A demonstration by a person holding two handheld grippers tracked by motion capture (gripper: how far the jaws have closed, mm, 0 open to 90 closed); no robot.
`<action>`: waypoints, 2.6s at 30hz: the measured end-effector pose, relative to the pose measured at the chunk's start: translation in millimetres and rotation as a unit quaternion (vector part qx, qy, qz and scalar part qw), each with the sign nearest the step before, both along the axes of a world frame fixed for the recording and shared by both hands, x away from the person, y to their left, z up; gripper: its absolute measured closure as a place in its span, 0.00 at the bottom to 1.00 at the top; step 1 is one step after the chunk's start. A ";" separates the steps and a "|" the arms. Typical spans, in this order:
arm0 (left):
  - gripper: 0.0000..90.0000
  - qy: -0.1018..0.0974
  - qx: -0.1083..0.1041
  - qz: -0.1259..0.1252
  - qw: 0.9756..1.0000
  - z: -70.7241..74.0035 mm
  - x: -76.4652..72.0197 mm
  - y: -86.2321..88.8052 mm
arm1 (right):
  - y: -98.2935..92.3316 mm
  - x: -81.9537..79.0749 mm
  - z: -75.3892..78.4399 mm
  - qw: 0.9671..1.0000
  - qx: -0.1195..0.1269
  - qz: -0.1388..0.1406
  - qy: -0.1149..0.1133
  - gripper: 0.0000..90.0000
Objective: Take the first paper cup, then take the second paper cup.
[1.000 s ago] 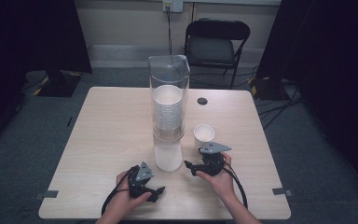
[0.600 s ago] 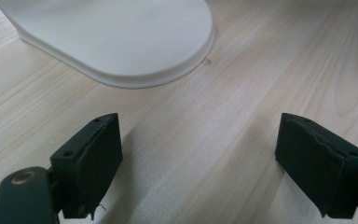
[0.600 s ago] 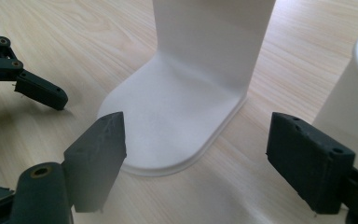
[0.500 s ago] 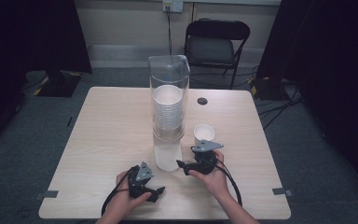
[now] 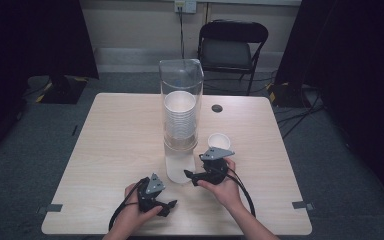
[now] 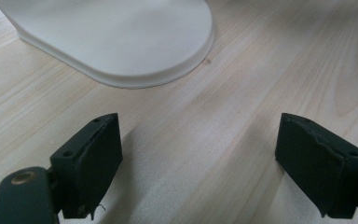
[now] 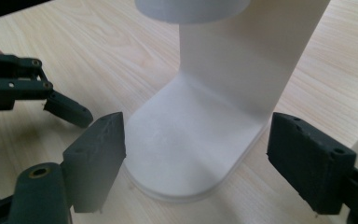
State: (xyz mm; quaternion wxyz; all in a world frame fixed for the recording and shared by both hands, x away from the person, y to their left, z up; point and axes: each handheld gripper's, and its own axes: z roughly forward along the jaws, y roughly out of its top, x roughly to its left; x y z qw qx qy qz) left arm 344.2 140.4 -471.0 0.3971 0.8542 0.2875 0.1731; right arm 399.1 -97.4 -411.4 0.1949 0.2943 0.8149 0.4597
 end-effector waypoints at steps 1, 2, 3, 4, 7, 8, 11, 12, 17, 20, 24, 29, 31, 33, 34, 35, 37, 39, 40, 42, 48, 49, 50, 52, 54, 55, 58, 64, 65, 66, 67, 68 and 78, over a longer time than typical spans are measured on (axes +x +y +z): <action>0.16 0.000 0.000 0.000 1.000 0.0 0.0 0.0 | 1.3 1.2 0.3 1.000 0.000 0.003 0.002 0.21; 0.16 0.000 0.000 0.000 1.000 0.0 0.0 0.0 | 1.3 1.2 0.3 1.000 0.000 0.003 0.002 0.21; 0.16 -0.001 0.002 -0.001 1.000 0.2 0.2 0.2 | 3.6 2.0 1.8 1.000 -0.001 0.003 0.002 0.21; 0.16 0.000 0.000 0.000 1.000 0.0 0.0 0.0 | 4.6 2.2 2.6 1.000 0.001 0.005 0.001 0.21; 0.16 0.000 0.000 0.000 1.000 0.0 0.0 0.0 | 8.7 1.4 6.9 1.000 0.002 0.009 -0.004 0.21; 0.16 0.000 0.000 0.000 1.000 0.0 0.0 0.0 | 9.7 1.6 8.0 1.000 0.001 0.008 -0.006 0.21; 0.16 0.000 0.000 0.000 1.000 0.0 0.1 0.0 | 11.1 2.1 9.8 1.000 0.008 0.006 -0.012 0.22; 0.16 0.000 0.000 0.000 1.000 0.0 0.2 -0.1 | 11.7 3.1 12.0 1.000 0.018 0.002 -0.014 0.22; 0.16 -0.003 0.003 -0.001 1.000 0.3 0.4 0.2 | 15.1 4.9 19.1 0.999 0.029 -0.001 -0.026 0.22; 0.16 -0.002 0.003 -0.001 1.000 0.3 0.4 0.2 | 18.8 5.4 24.8 0.999 0.035 0.000 -0.037 0.24; 0.16 -0.002 0.003 -0.002 1.000 0.3 0.5 0.2 | 22.1 7.4 28.5 0.999 0.034 -0.002 -0.042 0.26; 0.16 -0.003 0.000 -0.002 1.000 -0.1 0.6 0.1 | 23.5 13.0 29.3 0.998 0.043 -0.013 -0.040 0.27; 0.16 -0.003 0.004 -0.001 1.000 0.3 0.5 0.2 | 23.8 16.1 27.7 0.998 0.055 -0.010 -0.038 0.30; 0.16 -0.002 0.000 -0.003 1.000 0.0 0.7 0.2 | 24.3 16.7 26.7 0.998 0.055 -0.005 -0.037 0.38; 0.16 -0.003 0.003 -0.001 1.000 0.2 0.5 0.1 | 25.2 16.6 25.9 0.998 0.057 0.003 -0.038 0.41; 0.16 -0.001 0.006 -0.001 1.000 0.7 0.4 0.3 | 26.2 16.3 25.2 0.998 0.050 0.004 -0.046 0.41; 0.16 -0.002 0.006 0.000 1.000 0.6 0.3 0.2 | 26.2 15.8 24.2 0.998 0.044 0.005 -0.051 0.42; 0.16 -0.002 0.006 0.000 1.000 0.6 0.3 0.2 | 25.4 15.9 21.4 0.998 0.046 0.006 -0.048 0.47; 0.16 -0.002 0.006 0.000 1.000 0.6 0.3 0.2 | 25.4 15.9 21.4 0.998 0.046 0.006 -0.048 0.47; 0.16 -0.001 0.005 0.003 1.000 0.6 -0.1 -0.1 | 21.8 17.3 2.7 0.999 0.025 0.043 -0.019 1.00; 0.15 0.001 0.005 0.003 1.000 0.6 0.0 -0.1 | 15.8 12.1 -16.9 0.999 0.031 0.013 -0.037 0.52; 0.16 0.000 0.005 0.003 1.000 0.5 0.0 -0.2 | 14.5 12.7 -6.9 0.998 0.042 0.002 -0.037 0.38; 0.15 0.000 0.005 0.002 1.000 0.5 0.0 -0.2 | 13.9 13.2 -3.3 0.998 0.048 0.003 -0.038 0.38; 0.15 0.000 0.006 0.002 1.000 0.6 0.0 -0.1 | 13.4 13.2 0.8 0.998 0.049 -0.001 -0.044 0.35; 0.15 -0.003 0.008 0.001 1.000 0.8 0.3 0.1 | 12.9 15.0 10.4 0.996 0.076 -0.004 -0.048 0.29; 0.15 -0.002 0.007 0.002 1.000 0.7 0.2 0.0 | 13.7 15.5 13.6 0.996 0.082 -0.006 -0.044 0.27; 0.15 -0.001 0.004 0.000 1.000 0.4 0.3 0.0 | 24.9 16.4 22.9 0.994 0.097 0.002 -0.053 0.27; 0.15 -0.002 0.005 -0.001 1.000 0.5 0.5 0.1 | 38.7 21.9 30.2 0.993 0.089 -0.007 -0.075 0.37; 0.15 0.001 0.003 0.001 1.000 0.3 0.2 -0.1 | 38.2 22.2 28.9 0.993 0.091 -0.009 -0.078 0.38; 0.15 0.001 0.003 0.001 1.000 0.3 0.2 -0.1 | 38.2 22.2 28.9 0.993 0.091 -0.009 -0.078 0.38; 0.15 -0.001 0.004 0.000 1.000 0.4 0.3 0.0 | 38.8 21.4 27.7 0.993 0.086 -0.010 -0.085 0.38; 0.15 0.000 0.002 0.001 1.000 0.3 0.1 -0.2 | 39.0 20.0 27.2 0.993 0.079 -0.008 -0.091 0.38; 0.15 0.000 -0.001 0.000 1.000 0.0 0.3 -0.2 | 31.2 20.5 -21.1 0.998 0.039 -0.030 -0.043 0.39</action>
